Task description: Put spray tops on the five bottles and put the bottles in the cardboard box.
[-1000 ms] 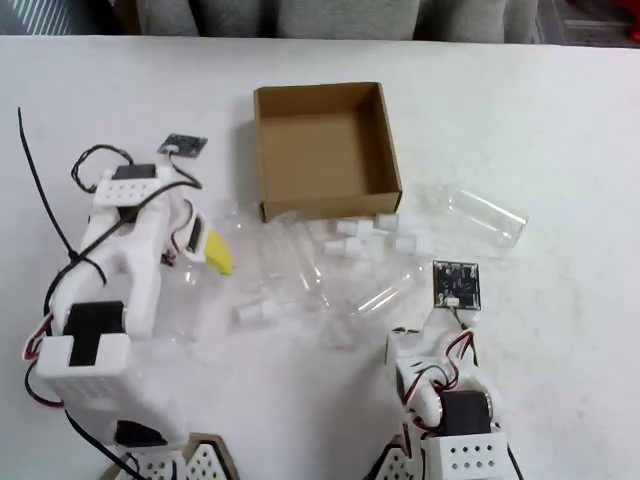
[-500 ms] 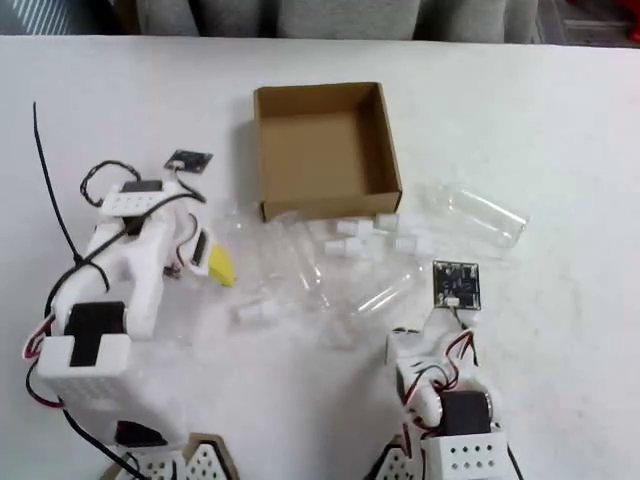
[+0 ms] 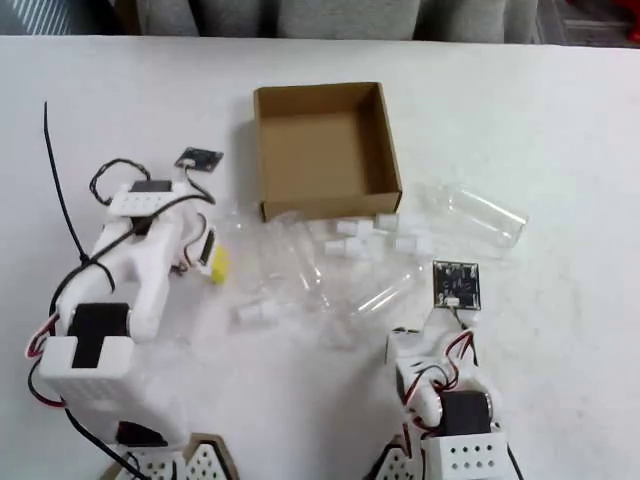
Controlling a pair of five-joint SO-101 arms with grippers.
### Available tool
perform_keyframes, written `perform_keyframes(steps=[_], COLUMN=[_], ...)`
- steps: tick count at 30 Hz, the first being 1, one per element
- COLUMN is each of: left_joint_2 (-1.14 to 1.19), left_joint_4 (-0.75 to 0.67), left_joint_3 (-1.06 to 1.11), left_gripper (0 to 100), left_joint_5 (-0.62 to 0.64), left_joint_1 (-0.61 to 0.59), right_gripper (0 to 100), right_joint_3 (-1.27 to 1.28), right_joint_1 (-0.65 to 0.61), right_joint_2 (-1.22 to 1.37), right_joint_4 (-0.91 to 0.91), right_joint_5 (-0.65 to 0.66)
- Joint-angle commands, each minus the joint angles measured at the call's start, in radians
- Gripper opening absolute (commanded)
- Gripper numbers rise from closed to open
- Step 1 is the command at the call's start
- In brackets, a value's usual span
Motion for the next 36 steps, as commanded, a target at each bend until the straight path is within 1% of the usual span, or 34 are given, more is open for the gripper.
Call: perform_keyframes(steps=[1, 7, 10, 12, 16, 17, 18, 23, 24, 27, 28, 33, 36], left_joint_2=[-0.013, -0.021, -0.022, -0.05, -0.165, -0.203, -0.242, -0.401, -0.42, -0.455, -0.46, -0.467, -0.47], left_joint_4=[-0.031, -0.032, -0.058, -0.071, -0.193, -0.227, -0.259, -0.387, -0.399, -0.422, -0.422, -0.422, -0.422], left_joint_3=[-0.009, -0.015, -0.009, 0.002, 0.121, 0.163, 0.201, 0.356, 0.374, 0.407, 0.407, 0.405, 0.402], left_gripper=[2, 2, 2, 2, 2, 2, 2, 2, 2, 2, 2, 2, 2], left_joint_5=[0.002, 0.012, 0.086, 0.107, 0.112, 0.112, 0.112, 0.114, 0.114, 0.114, 0.114, 0.114, 0.114], left_joint_1=[-0.013, -0.056, -0.077, -0.084, -0.081, -0.079, -0.077, -0.065, -0.065, -0.068, -0.068, -0.071, -0.073], right_gripper=[1.6, 1.8, 1.8, 1.8, 1.8, 1.8, 1.8, 1.8, 1.8, 1.8, 1.8, 1.8, 1.8], right_joint_3=[0.009, 0.009, 0.008, 0.008, 0.008, 0.008, 0.008, 0.006, 0.006, -0.026, -0.054, -0.226, -0.299], right_joint_1=[0.005, 0.004, 0.004, 0.016, 0.065, 0.073, 0.074, 0.148, 0.153, 0.147, 0.127, -0.028, -0.105], right_joint_2=[-0.005, -0.007, -0.007, -0.007, -0.007, -0.007, -0.007, -0.007, -0.007, -0.005, -0.004, -0.001, 0.064], right_joint_4=[0.004, -0.001, -0.062, -0.094, -0.133, -0.139, -0.159, -0.321, -0.351, -0.38, -0.375, -0.249, -0.232], right_joint_5=[-0.003, -0.002, -0.002, -0.002, 0.021, 0.074, 0.155, 0.631, 0.675, 0.729, 0.741, 0.778, 0.779])
